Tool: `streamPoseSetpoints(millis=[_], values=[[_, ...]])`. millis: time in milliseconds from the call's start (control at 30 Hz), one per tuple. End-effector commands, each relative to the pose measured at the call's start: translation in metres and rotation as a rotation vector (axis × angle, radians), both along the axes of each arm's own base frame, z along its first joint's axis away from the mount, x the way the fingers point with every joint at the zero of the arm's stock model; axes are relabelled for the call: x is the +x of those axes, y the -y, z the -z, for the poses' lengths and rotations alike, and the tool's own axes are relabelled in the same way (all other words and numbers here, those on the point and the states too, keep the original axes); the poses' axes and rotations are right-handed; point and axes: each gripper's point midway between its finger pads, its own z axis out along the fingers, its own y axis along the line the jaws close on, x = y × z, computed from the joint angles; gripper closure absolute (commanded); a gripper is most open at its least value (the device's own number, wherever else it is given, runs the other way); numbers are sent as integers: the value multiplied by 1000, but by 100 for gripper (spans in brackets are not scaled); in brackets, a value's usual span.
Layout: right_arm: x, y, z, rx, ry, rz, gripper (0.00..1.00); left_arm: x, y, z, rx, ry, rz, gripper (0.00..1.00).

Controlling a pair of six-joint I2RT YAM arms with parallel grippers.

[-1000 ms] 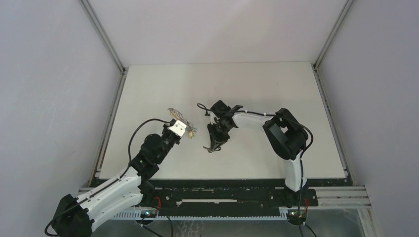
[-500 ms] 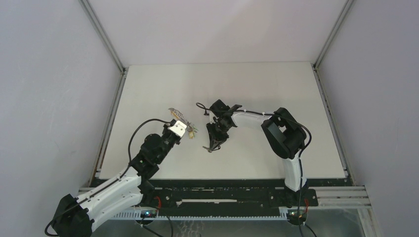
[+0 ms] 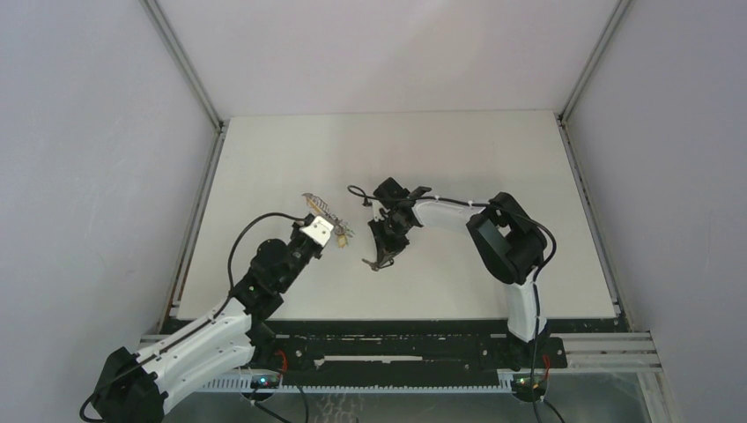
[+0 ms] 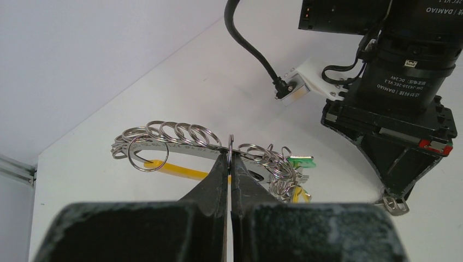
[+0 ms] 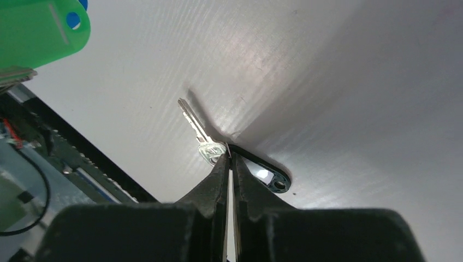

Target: Put the keys on the keyring

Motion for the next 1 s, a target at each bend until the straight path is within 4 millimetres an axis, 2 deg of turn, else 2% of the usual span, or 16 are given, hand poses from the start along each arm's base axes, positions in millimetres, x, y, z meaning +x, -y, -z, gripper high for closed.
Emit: streamPoseSetpoints(millis=[0, 100, 400, 633, 800, 967], values=[[23, 4, -41, -13, 258, -103, 100, -5, 8, -27, -82, 69, 56, 100], [29, 13, -68, -24, 411, -132, 100, -10, 14, -33, -98, 77, 95, 100], [32, 44, -118, -18, 765, -193, 100, -19, 40, -43, -88, 63, 245, 100], [25, 52, -168, 158, 1068, -282, 100, -37, 72, -47, -34, 58, 462, 100], [15, 55, -188, 248, 1198, -389, 100, -51, 90, -42, 12, 50, 609, 100], [0, 51, -195, 336, 1233, -523, 100, -61, 100, -36, 60, 40, 706, 100]])
